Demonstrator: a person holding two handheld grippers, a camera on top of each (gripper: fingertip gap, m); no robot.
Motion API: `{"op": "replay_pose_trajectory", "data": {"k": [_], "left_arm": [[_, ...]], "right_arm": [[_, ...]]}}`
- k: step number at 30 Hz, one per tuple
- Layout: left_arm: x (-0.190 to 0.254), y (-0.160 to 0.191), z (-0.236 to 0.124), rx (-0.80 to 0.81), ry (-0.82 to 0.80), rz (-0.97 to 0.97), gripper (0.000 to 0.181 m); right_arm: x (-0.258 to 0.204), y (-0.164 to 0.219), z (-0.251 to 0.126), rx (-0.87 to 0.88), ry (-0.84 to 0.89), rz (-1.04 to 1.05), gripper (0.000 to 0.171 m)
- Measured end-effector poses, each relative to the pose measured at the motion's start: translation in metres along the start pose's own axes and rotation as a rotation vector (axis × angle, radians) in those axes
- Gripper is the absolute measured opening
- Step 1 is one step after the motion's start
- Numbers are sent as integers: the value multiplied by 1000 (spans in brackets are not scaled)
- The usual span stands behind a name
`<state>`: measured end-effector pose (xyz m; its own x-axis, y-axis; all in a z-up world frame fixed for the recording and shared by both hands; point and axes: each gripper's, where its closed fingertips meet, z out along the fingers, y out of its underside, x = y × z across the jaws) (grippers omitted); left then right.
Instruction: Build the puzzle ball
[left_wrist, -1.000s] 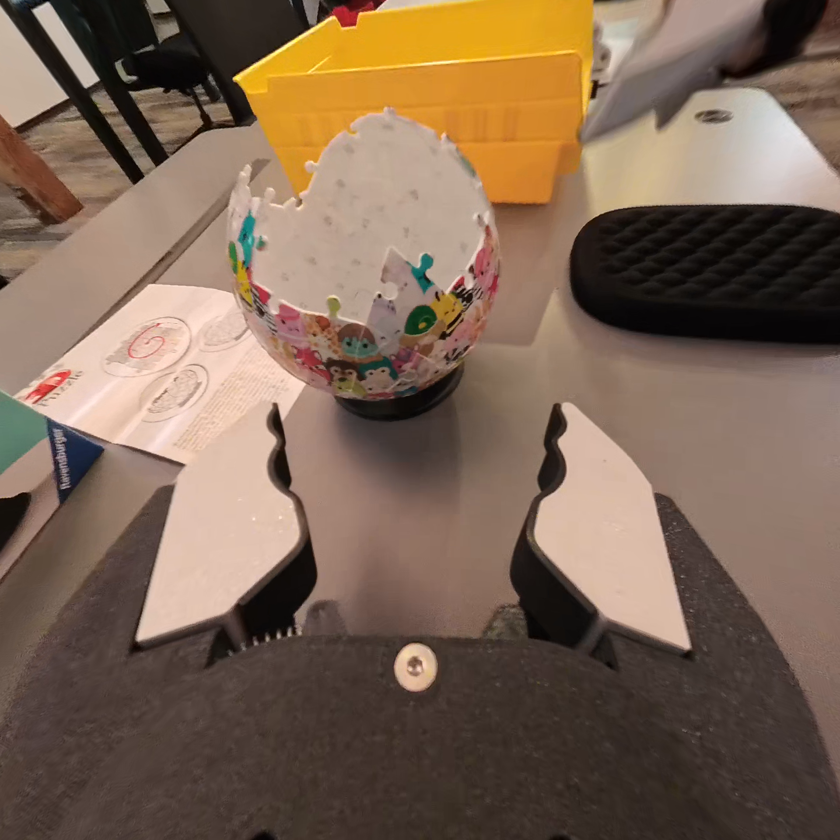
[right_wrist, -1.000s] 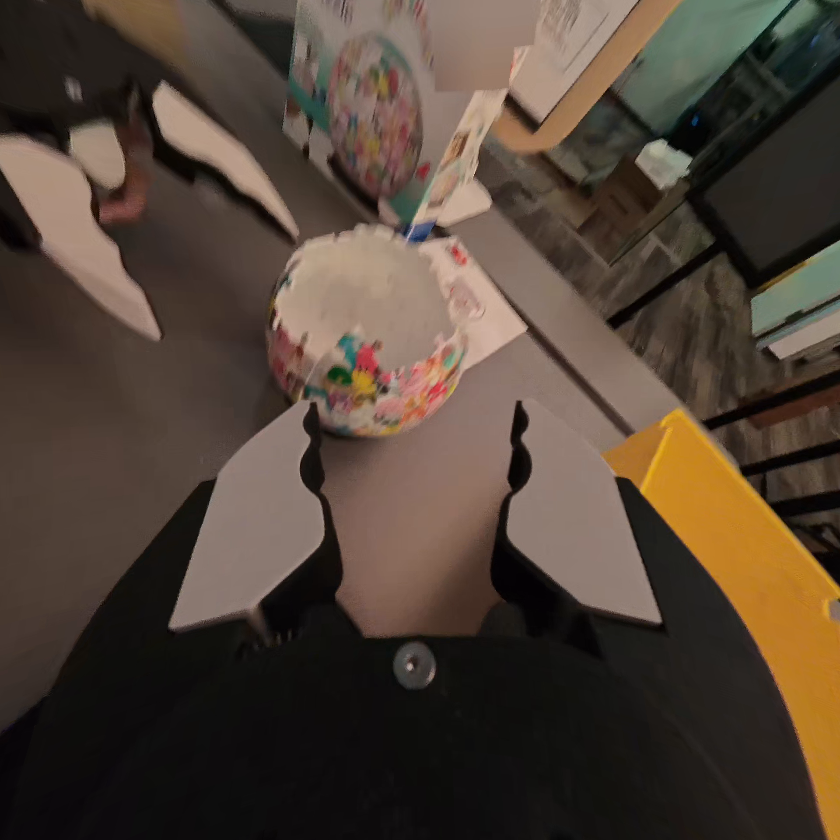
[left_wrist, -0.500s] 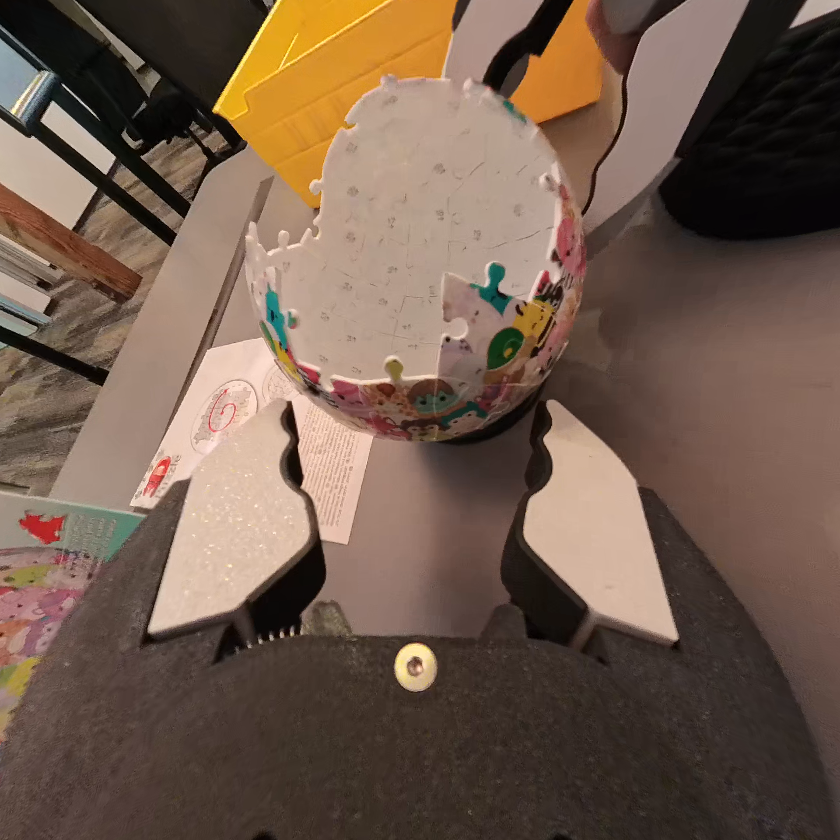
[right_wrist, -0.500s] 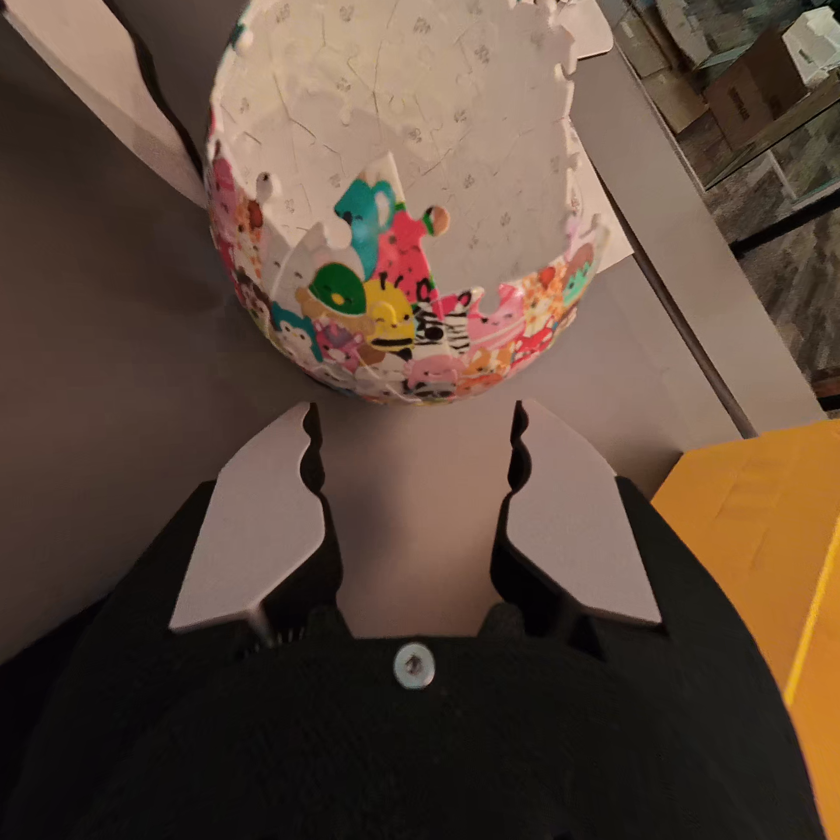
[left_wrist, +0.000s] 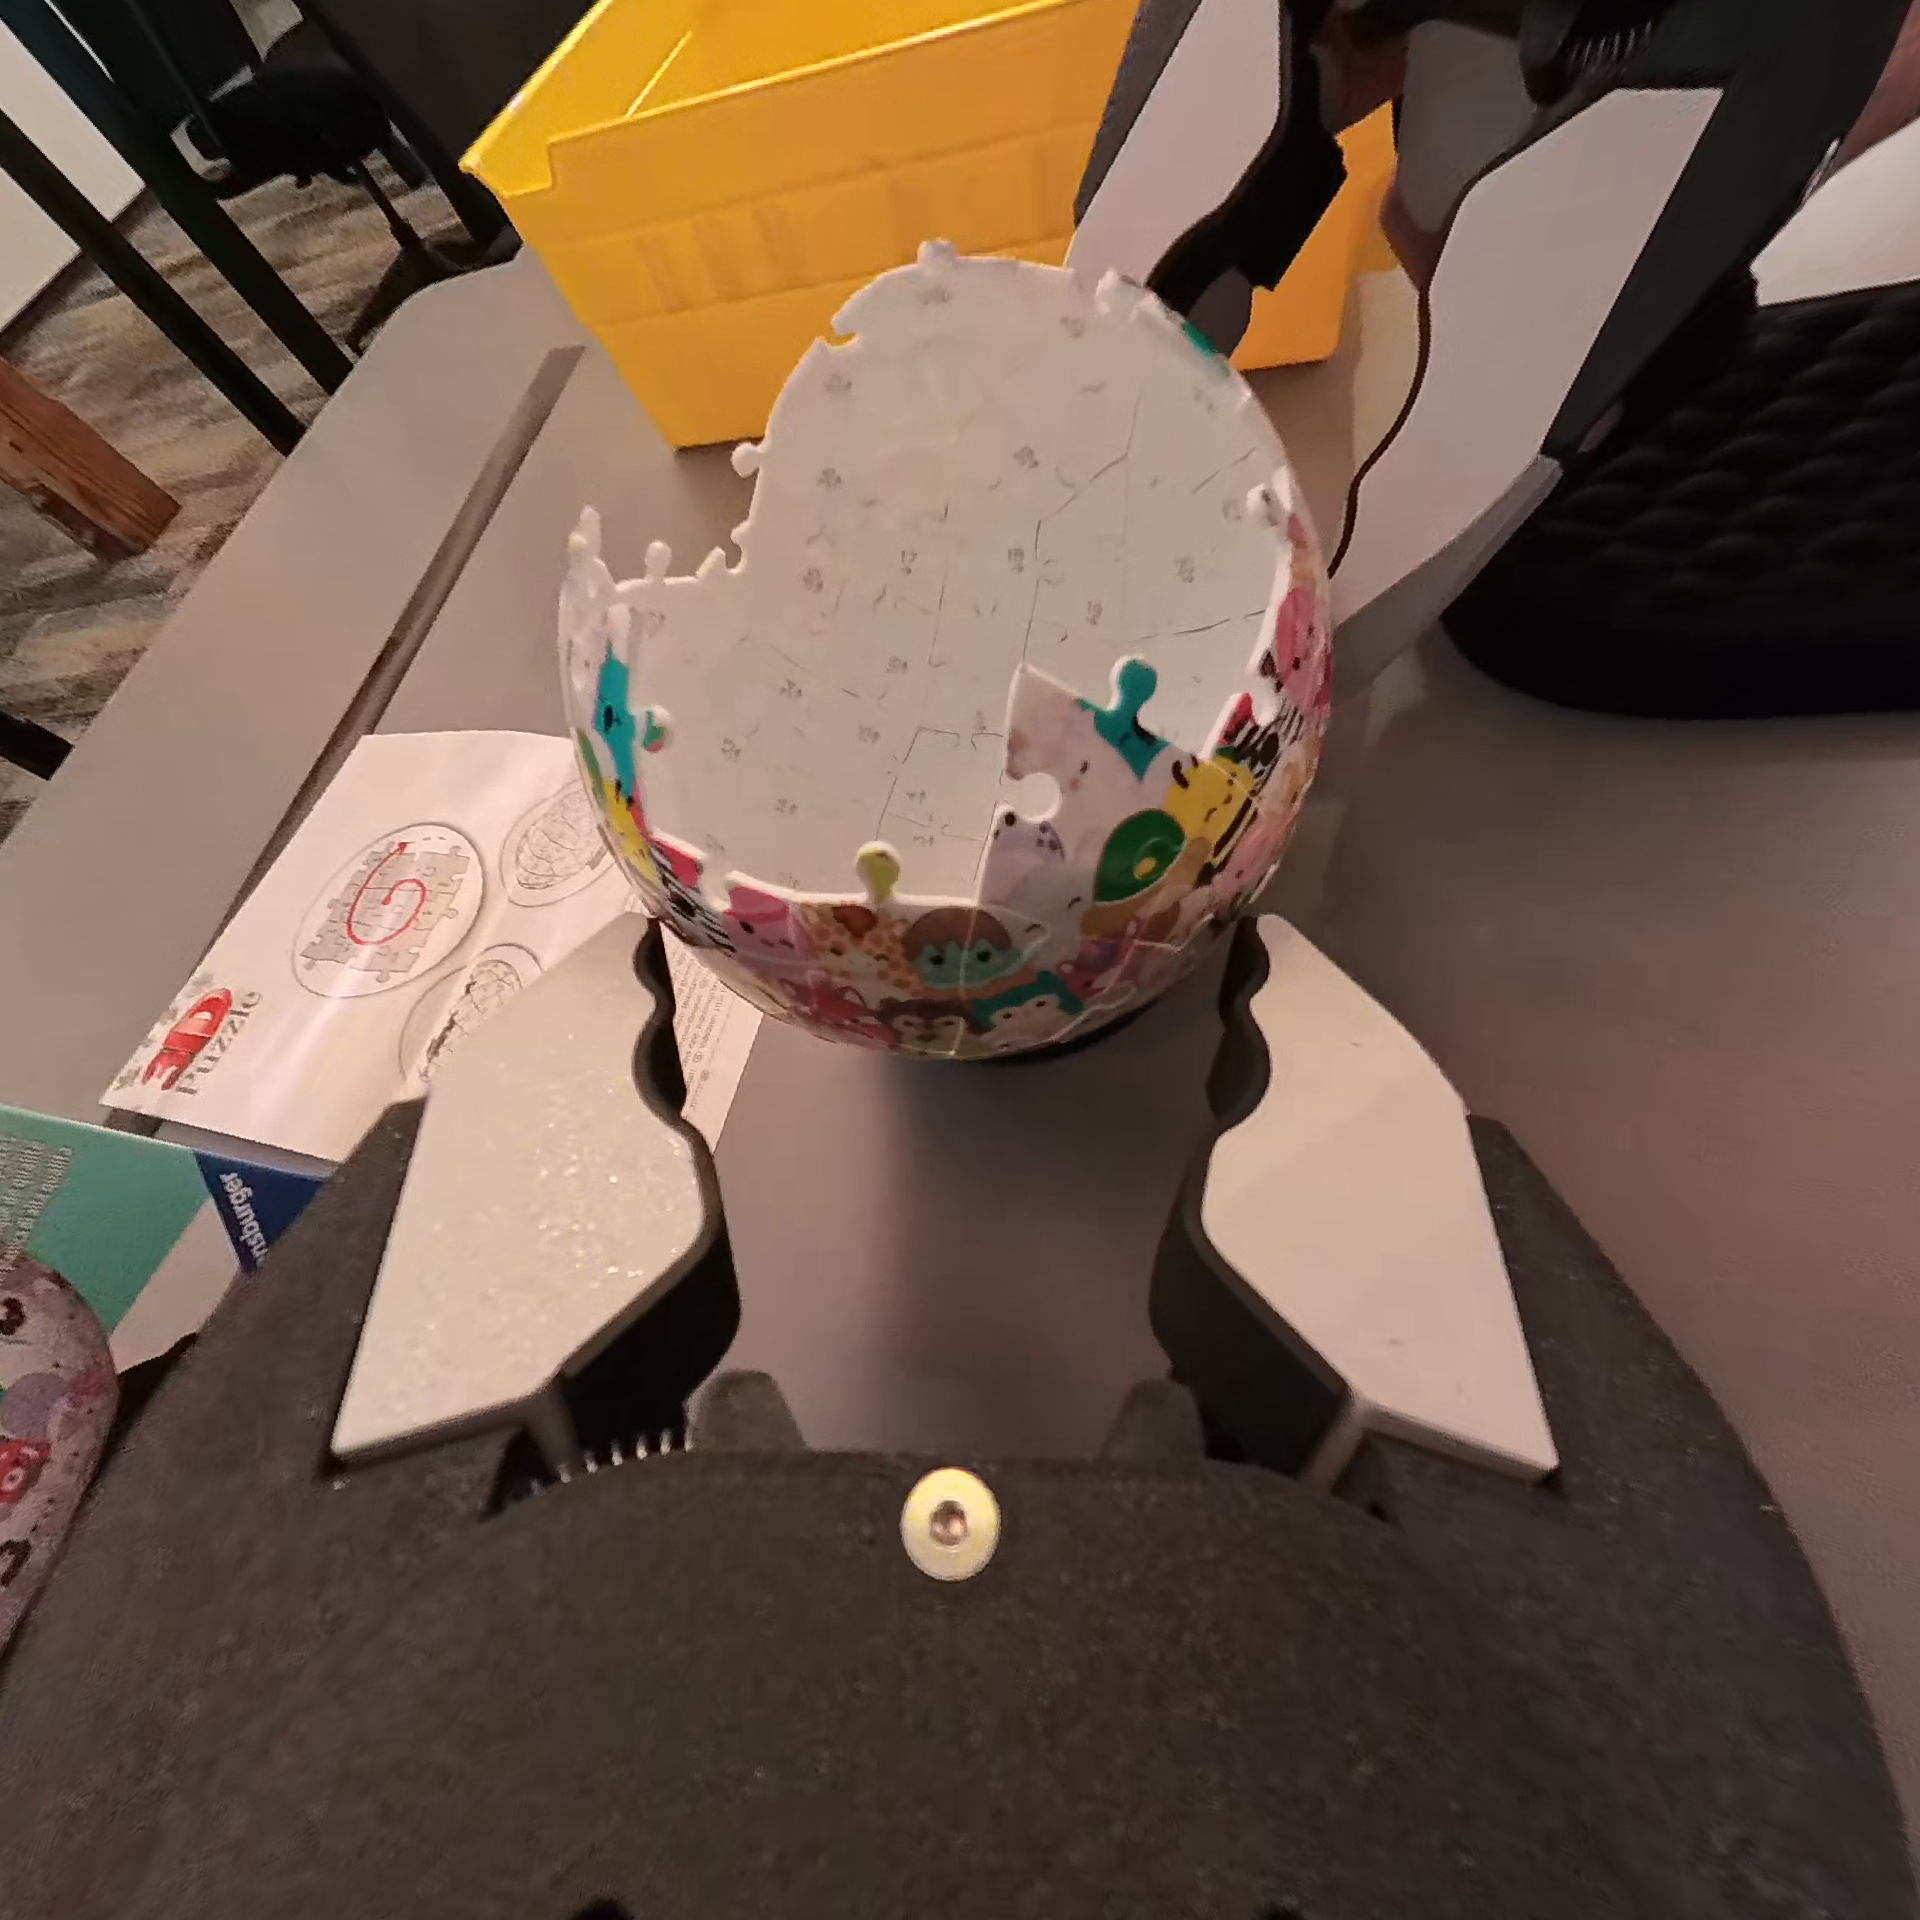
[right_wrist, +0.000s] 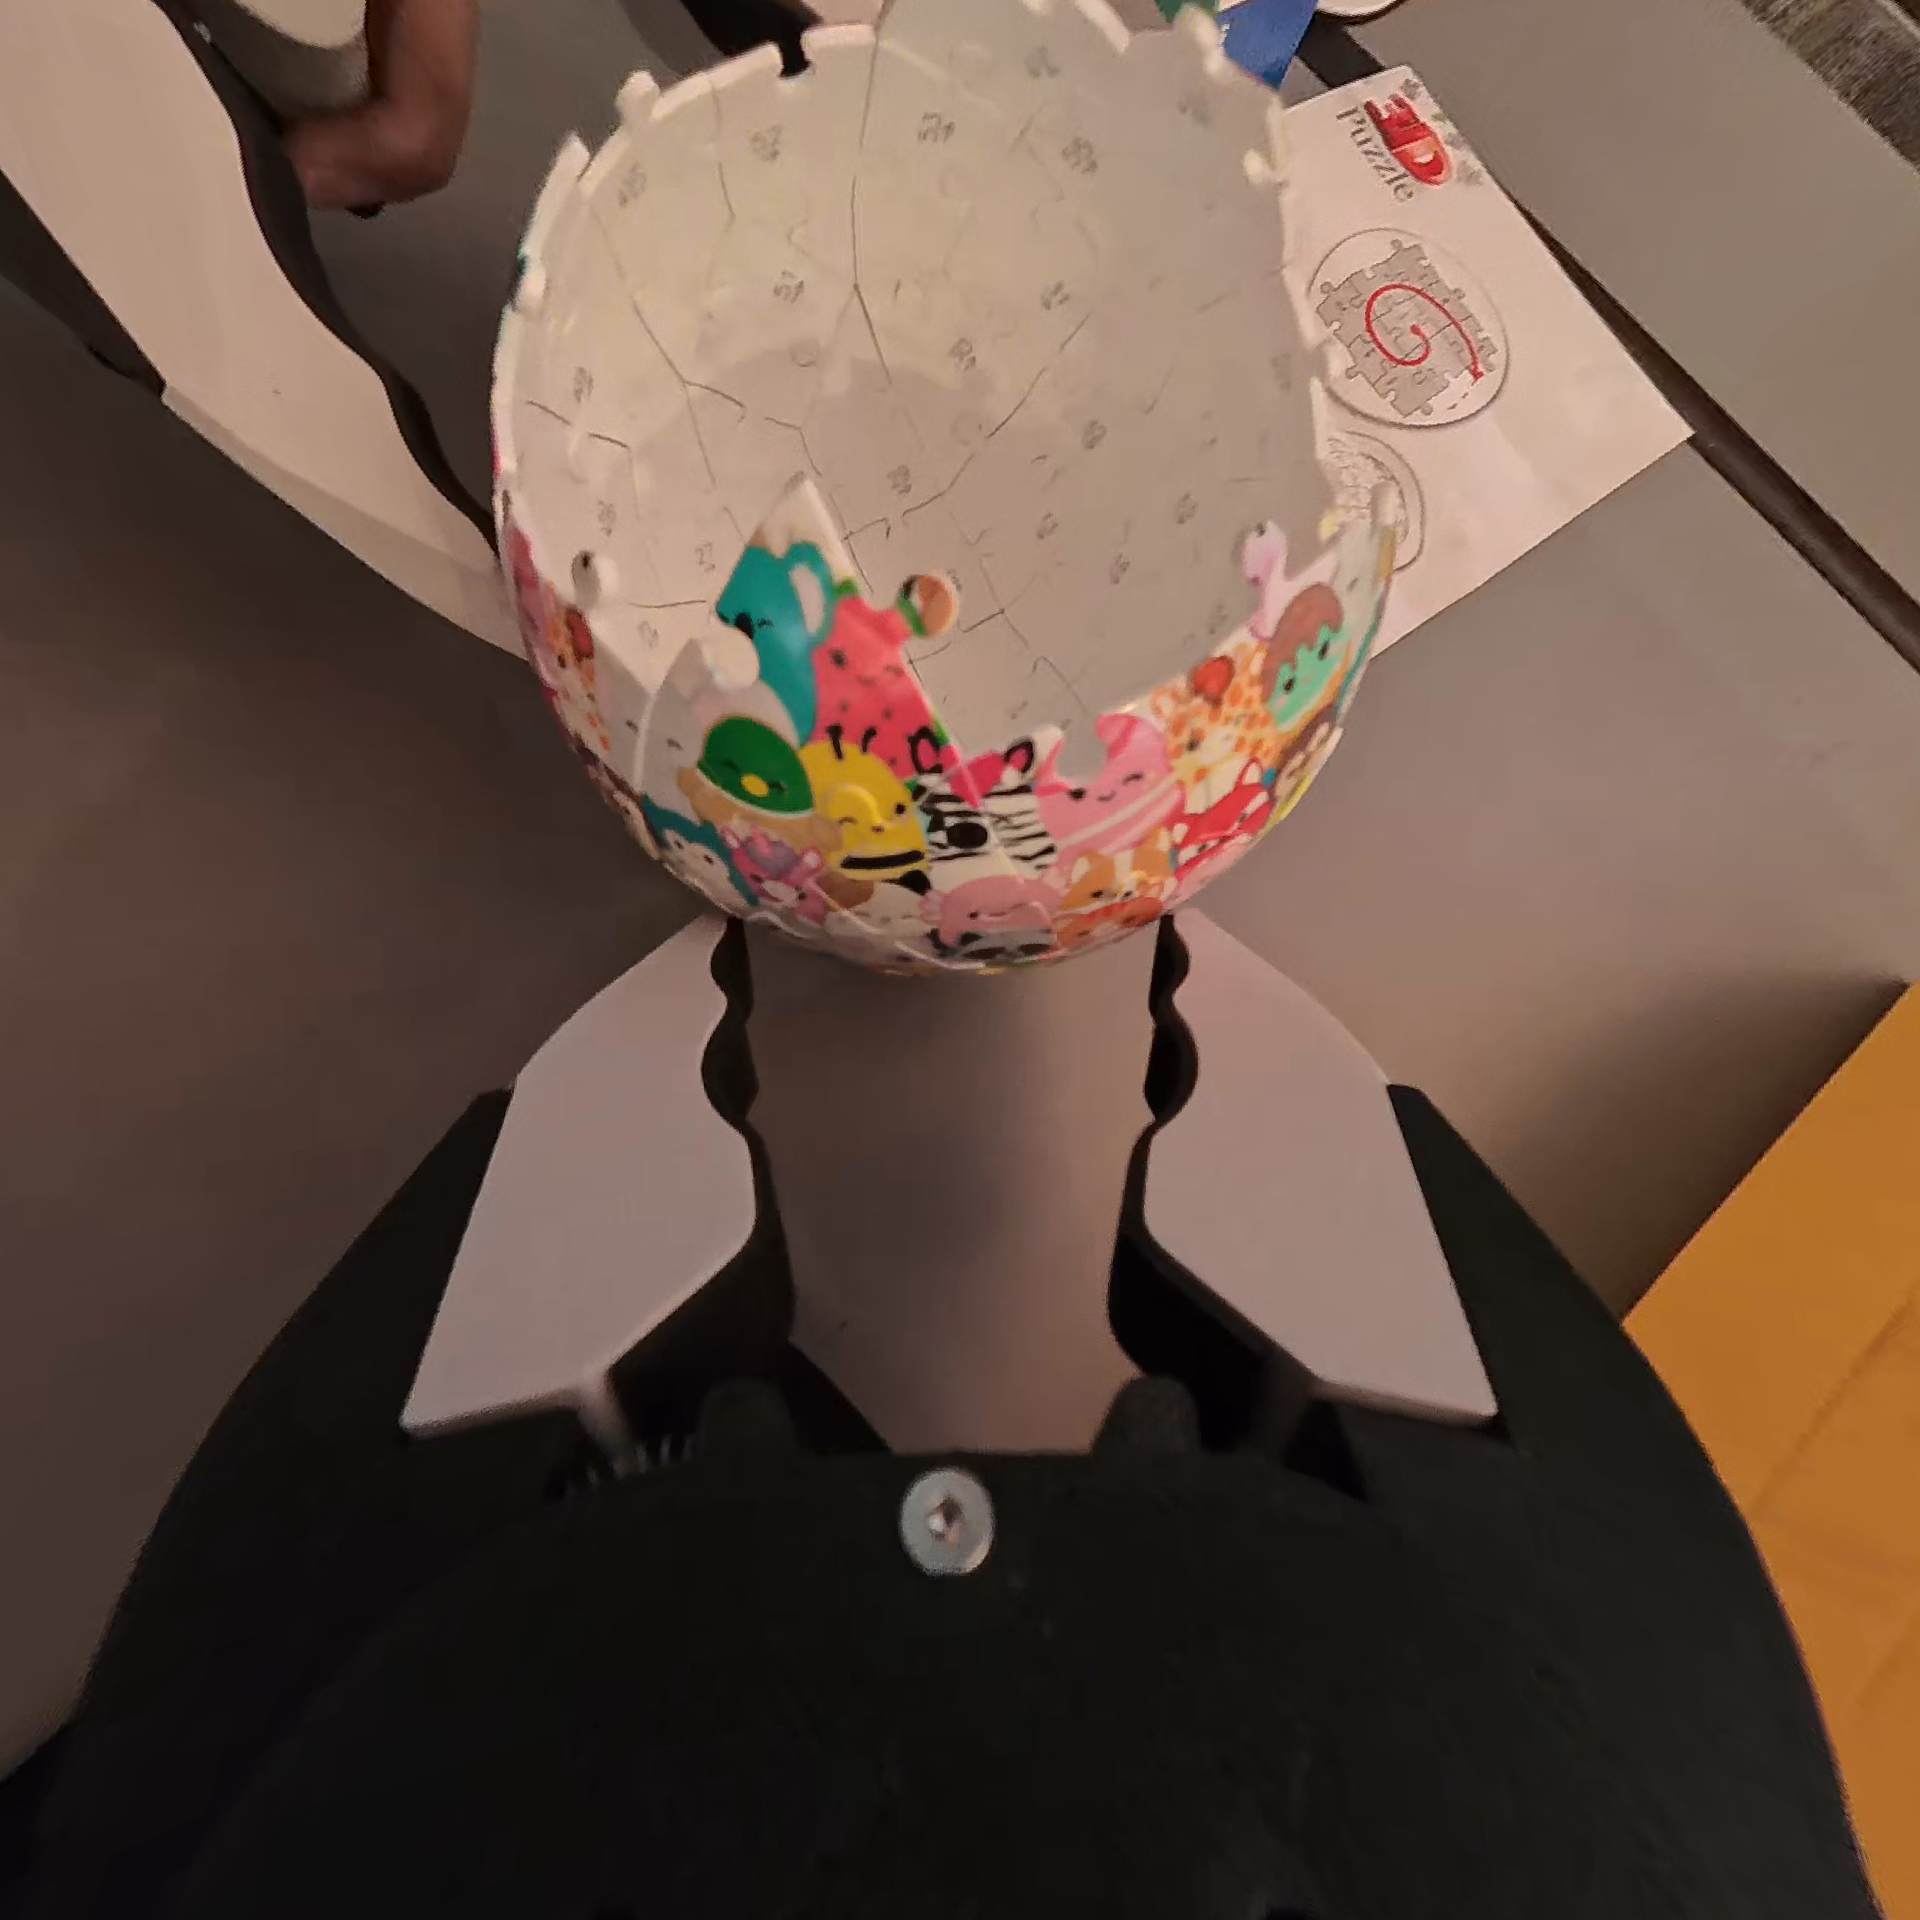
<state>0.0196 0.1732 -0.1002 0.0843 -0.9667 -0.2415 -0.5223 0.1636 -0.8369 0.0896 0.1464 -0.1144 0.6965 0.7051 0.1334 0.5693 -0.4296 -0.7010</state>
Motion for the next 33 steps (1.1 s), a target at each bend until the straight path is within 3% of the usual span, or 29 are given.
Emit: {"op": "replay_pose_trajectory", "data": {"k": [4,7,10,13,15,17,19,24,27,30,33], "left_arm": [[2,1,-7,6,-8,-12,102],[3,1,-43,26,-28,-74,101],[-5,-7,-122,81,-120,-156,92],[-16,8,-215,20,-282,-189,74],[-12,36,-265,-104,-377,-216,65],[8,64,-292,-203,-390,-298,61],[35,88,-297,-260,-363,-391,58],[64,141,-273,-367,-407,-511,60],[69,157,-254,-387,-421,-561,59],[68,163,-238,-375,-433,-657,58],[64,178,-230,-470,-458,-715,62]], "right_arm": [[2,3,-3,-8,23,-4,78],[5,2,-23,38,111,-18,83],[-9,-12,-69,235,168,-4,81],[-50,-27,-106,508,85,19,75],[-81,-28,-109,573,50,-24,73],[-113,-30,-100,582,22,-102,65],[-137,-40,-93,628,21,-109,52],[-174,-79,-74,808,-57,-48,50],[-176,-93,-65,897,-53,-12,50],[-181,-91,-57,868,-17,-82,51],[-185,-85,-58,871,-12,-117,50]]}}
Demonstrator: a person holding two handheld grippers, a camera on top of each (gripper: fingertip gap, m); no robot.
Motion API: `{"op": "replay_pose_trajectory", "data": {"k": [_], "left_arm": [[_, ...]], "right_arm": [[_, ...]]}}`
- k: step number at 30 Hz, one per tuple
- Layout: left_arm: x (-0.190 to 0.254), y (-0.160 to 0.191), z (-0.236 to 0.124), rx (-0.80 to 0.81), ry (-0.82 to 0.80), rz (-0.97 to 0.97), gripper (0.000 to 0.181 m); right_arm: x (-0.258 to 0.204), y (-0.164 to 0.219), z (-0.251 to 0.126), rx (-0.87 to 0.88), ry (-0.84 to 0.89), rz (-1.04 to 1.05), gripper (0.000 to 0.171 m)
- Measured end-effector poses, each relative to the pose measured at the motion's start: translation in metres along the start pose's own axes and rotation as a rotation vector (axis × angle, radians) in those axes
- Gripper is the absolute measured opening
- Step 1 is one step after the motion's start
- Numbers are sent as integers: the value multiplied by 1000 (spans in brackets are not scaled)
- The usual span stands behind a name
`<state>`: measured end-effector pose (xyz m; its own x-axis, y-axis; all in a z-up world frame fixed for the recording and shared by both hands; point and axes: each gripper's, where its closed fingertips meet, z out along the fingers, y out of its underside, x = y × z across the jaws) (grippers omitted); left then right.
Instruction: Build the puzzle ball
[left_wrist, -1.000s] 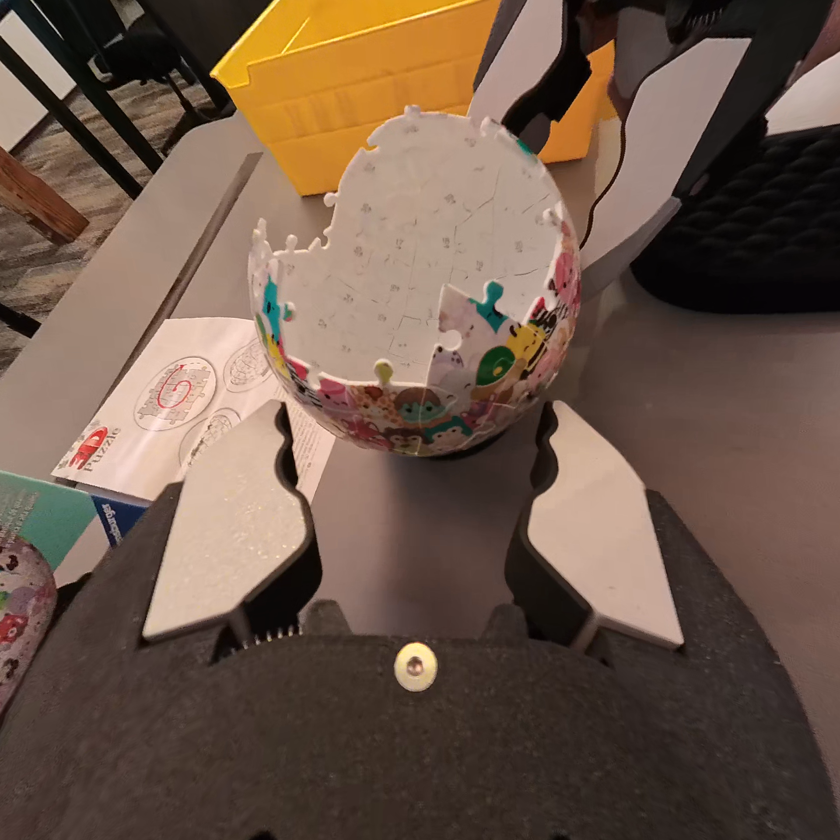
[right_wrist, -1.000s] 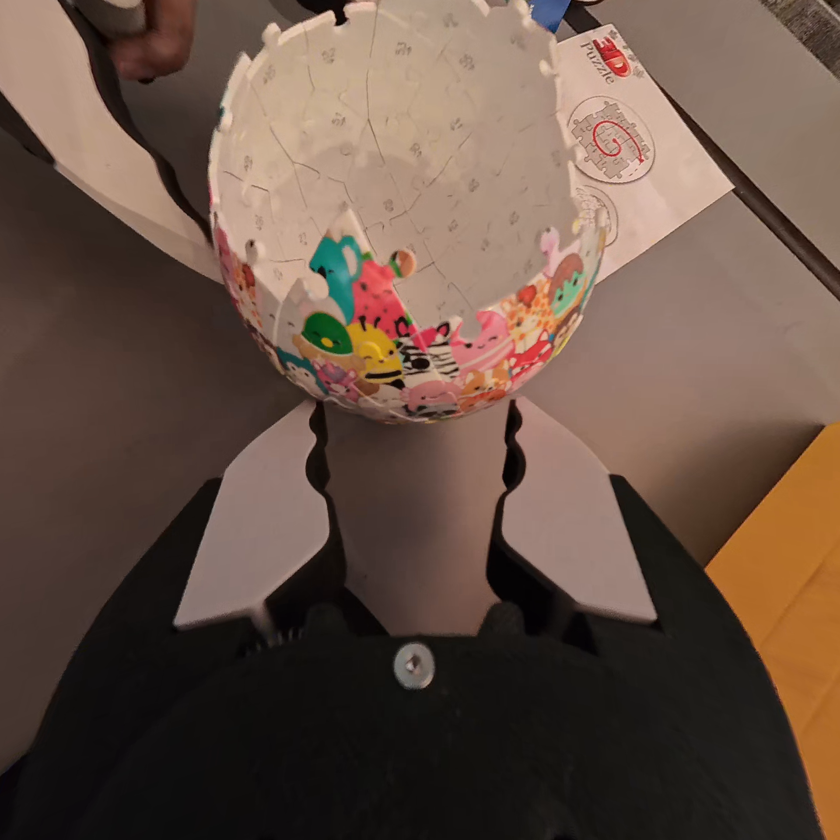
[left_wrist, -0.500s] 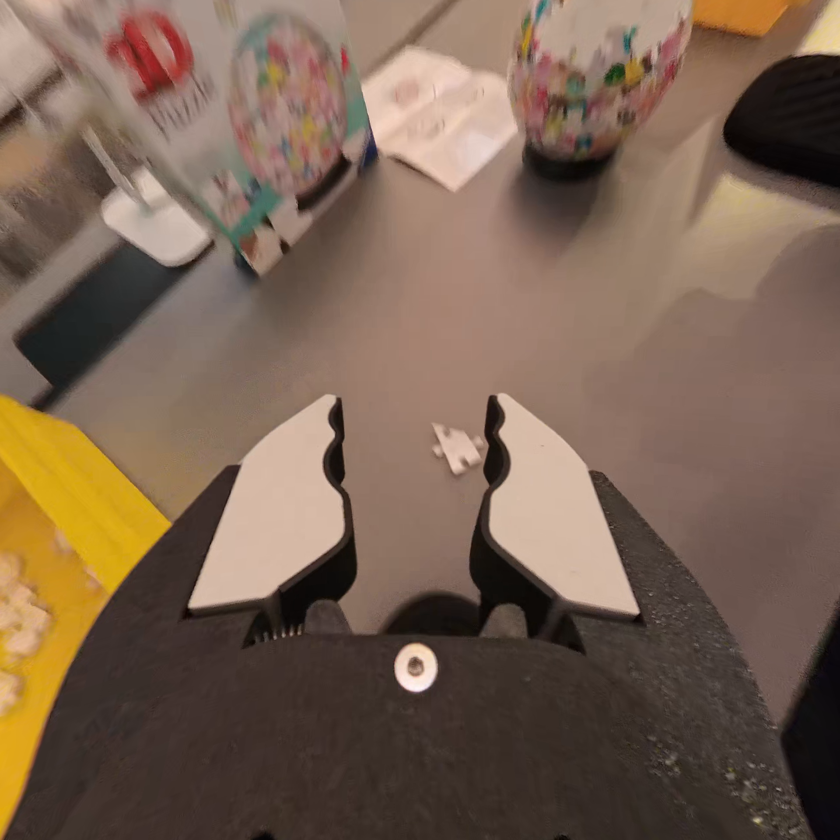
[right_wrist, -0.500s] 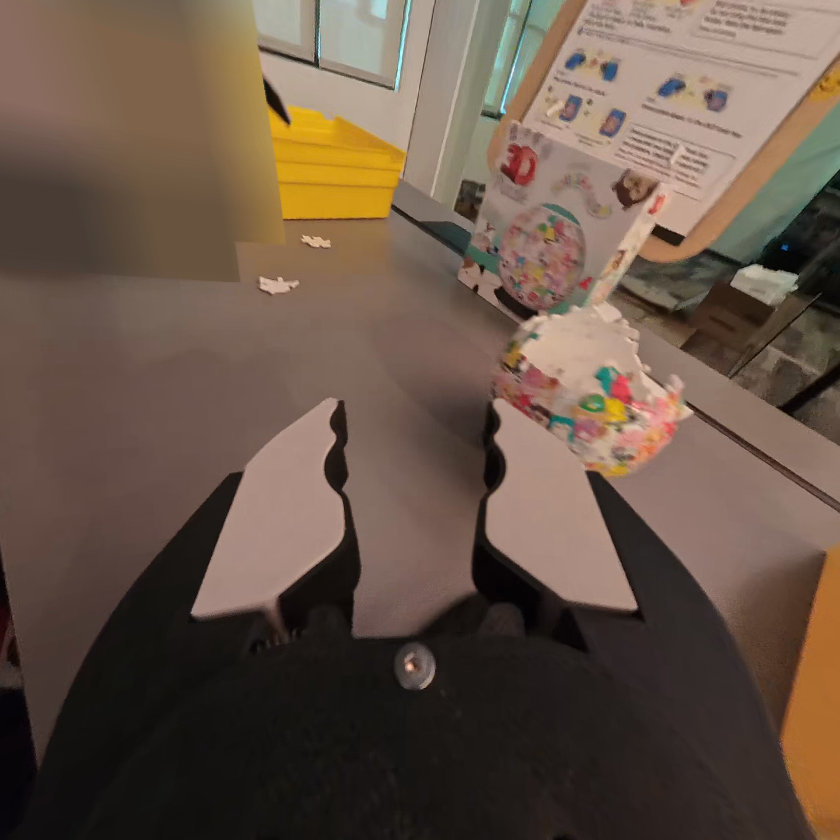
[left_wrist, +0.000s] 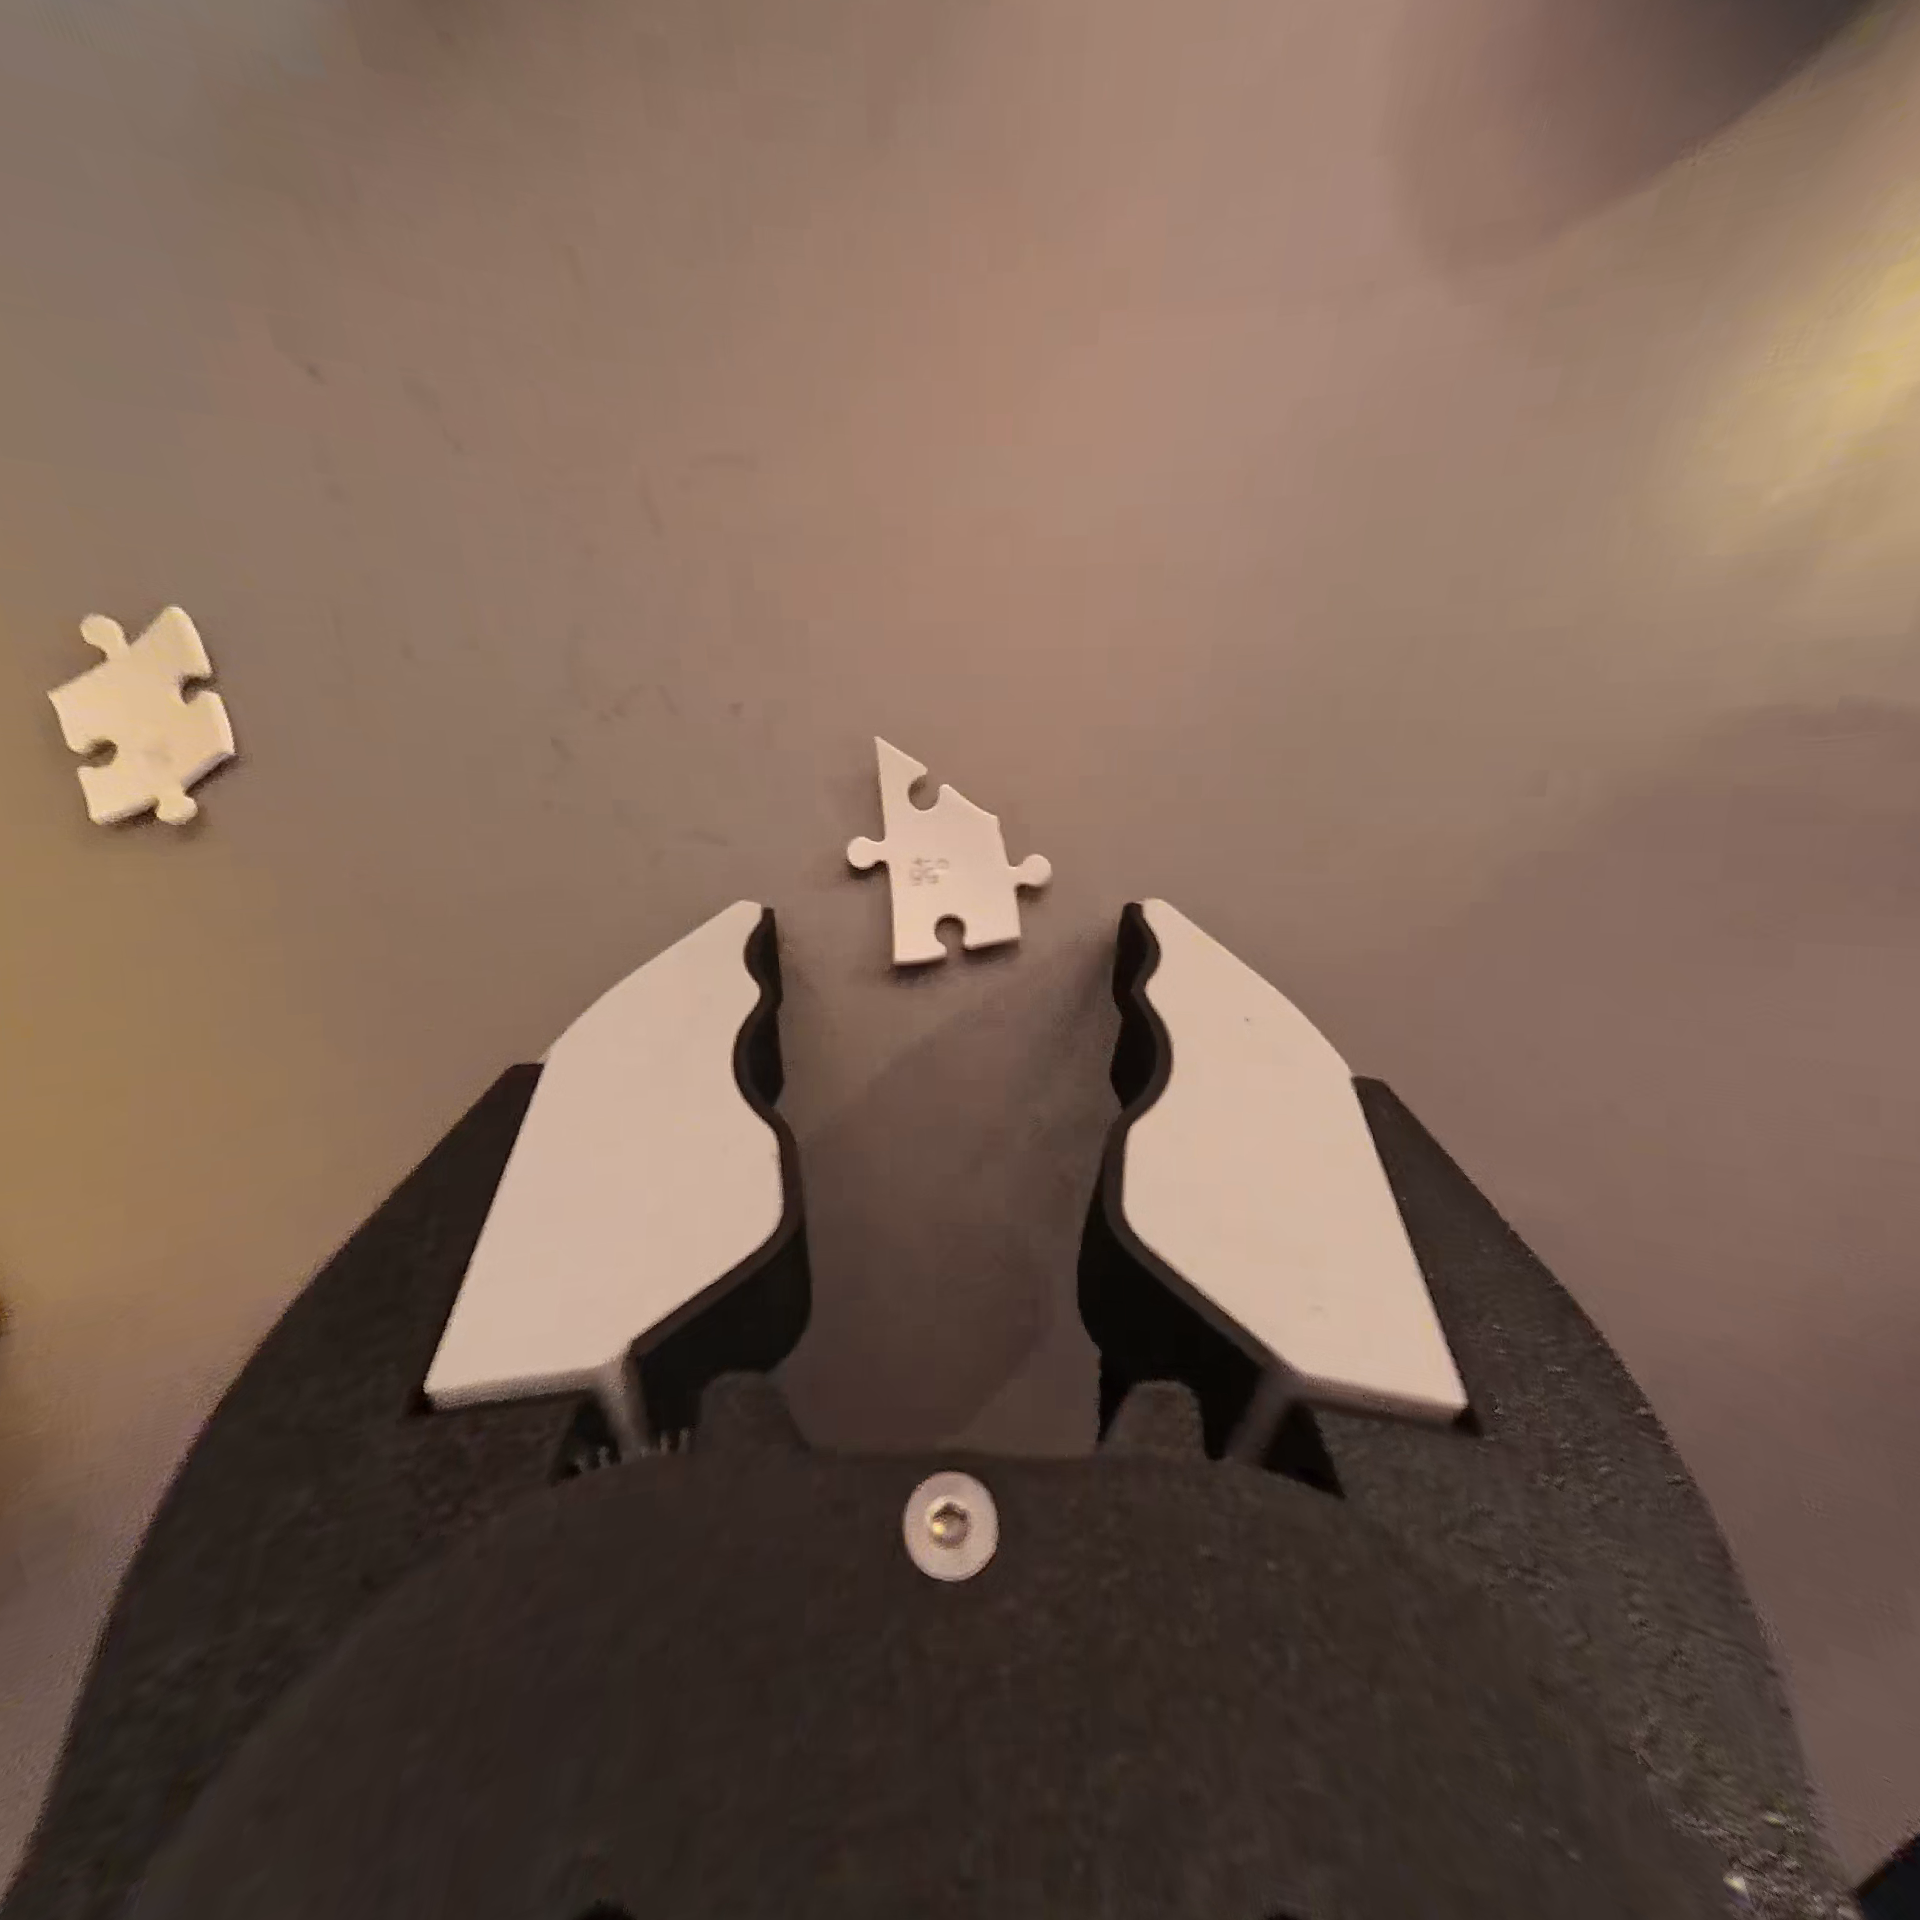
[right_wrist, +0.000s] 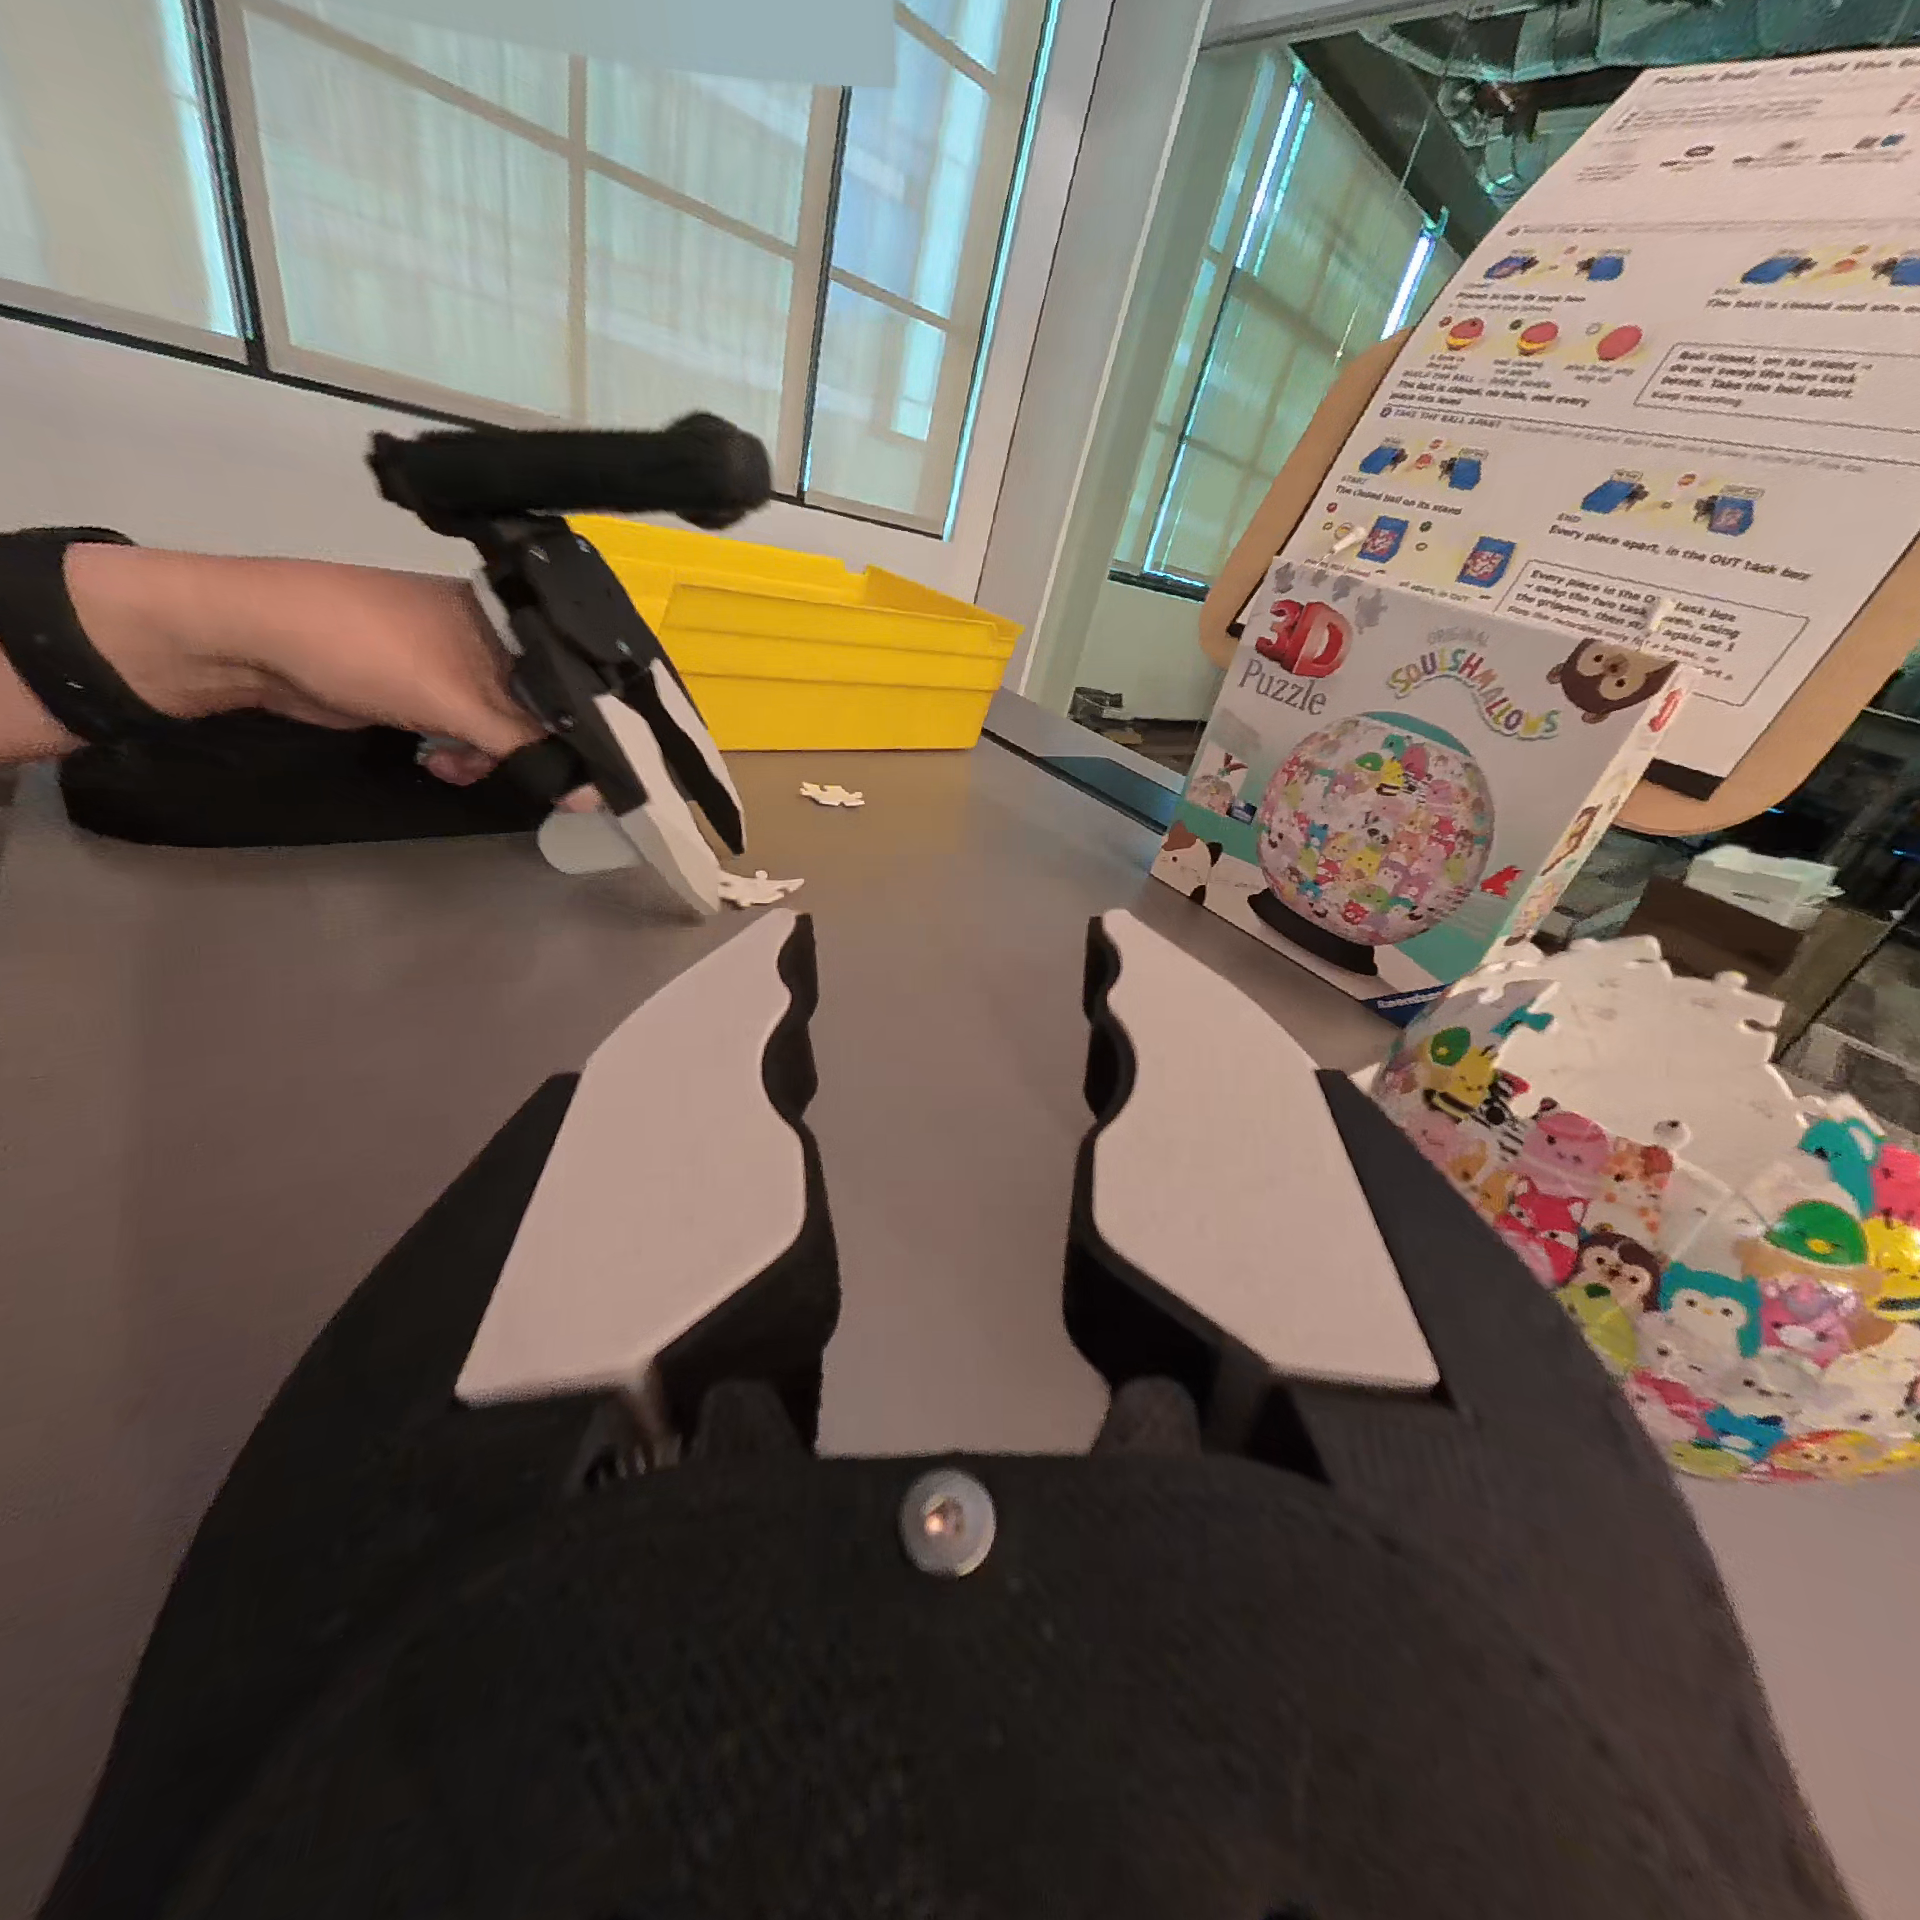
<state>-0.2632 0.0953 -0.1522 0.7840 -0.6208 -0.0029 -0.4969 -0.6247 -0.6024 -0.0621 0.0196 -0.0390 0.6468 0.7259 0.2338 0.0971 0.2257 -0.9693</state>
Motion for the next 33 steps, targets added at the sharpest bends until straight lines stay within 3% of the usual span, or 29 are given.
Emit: {"op": "replay_pose_trajectory", "data": {"k": [8,16,19,23,27,31,32,33], "left_arm": [[-1,-7,8,2,-33,-11,38],[11,-14,3,76,50,94,36],[33,-37,-17,219,114,292,36],[78,-61,-56,376,249,658,36],[108,-75,-86,423,331,898,37],[131,-77,-101,411,400,1051,37],[135,-78,-102,404,406,1080,37],[139,-78,-102,395,408,1107,37]], "right_arm": [[6,11,1,-39,-18,54,48],[-2,19,9,-81,-69,59,47],[-6,13,19,-102,-107,142,42],[-27,1,53,-312,-358,416,39],[-27,-23,86,-393,-456,687,44],[-47,-22,86,-578,-611,838,46],[-53,-23,83,-601,-653,867,37],[-57,-25,79,-614,-696,894,16]]}}
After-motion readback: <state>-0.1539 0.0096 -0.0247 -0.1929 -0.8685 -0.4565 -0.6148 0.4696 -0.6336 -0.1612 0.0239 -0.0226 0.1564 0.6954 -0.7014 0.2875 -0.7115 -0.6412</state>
